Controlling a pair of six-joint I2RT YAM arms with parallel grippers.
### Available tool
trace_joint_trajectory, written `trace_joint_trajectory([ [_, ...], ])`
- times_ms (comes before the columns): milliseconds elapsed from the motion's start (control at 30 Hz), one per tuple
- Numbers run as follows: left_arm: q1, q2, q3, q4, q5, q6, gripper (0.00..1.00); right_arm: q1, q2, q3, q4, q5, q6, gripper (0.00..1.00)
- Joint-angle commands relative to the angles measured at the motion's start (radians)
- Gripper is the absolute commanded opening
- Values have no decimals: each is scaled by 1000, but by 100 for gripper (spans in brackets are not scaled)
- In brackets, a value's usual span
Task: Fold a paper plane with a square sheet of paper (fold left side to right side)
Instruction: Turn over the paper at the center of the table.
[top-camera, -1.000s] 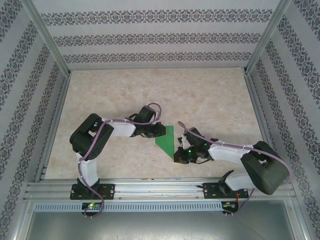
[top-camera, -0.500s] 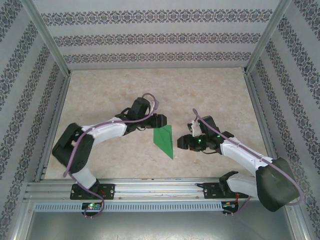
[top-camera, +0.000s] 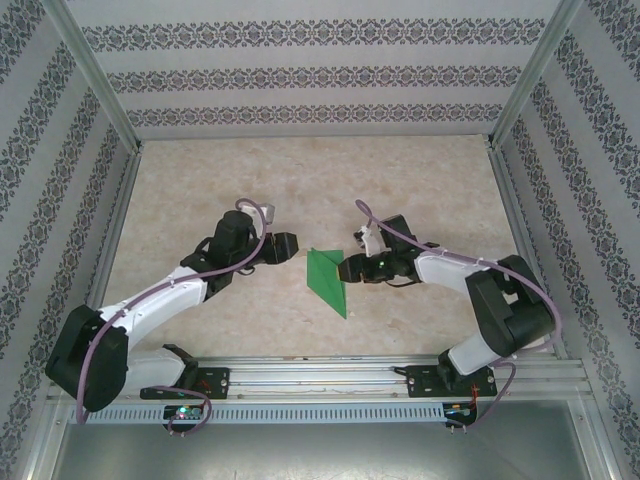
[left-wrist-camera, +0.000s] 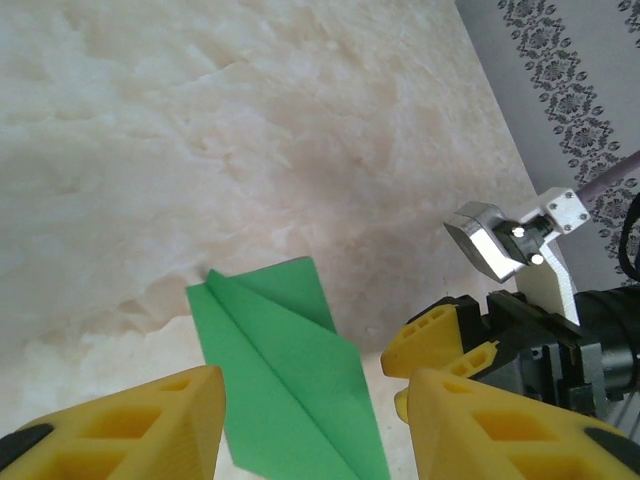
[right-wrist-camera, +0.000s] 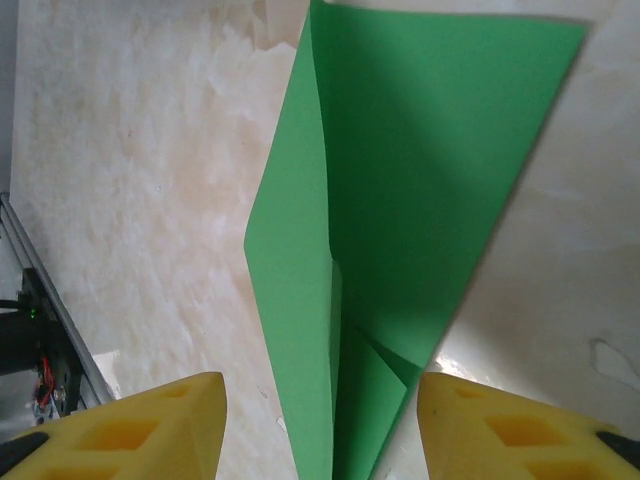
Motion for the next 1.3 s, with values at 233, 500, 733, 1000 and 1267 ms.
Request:
trace_joint_trajectory([
  [233, 80, -62, -72, 110, 83, -54, 53, 24, 78, 32, 80, -36, -16, 16],
  [500, 130, -151, -70, 158, 222, -53, 59, -49, -129, -20, 151, -105, -40, 0],
  [733, 139, -185, -52, 335, 413, -128, 60, -135, -311, -73, 378, -315, 40, 0],
  [1000, 94, -72, 21, 486, 536, -215, 59, -106, -423, -51, 484, -395, 125, 0],
  [1267, 29, 39, 68, 574, 559, -244, 58, -39, -406, -11, 484, -382, 136, 0],
])
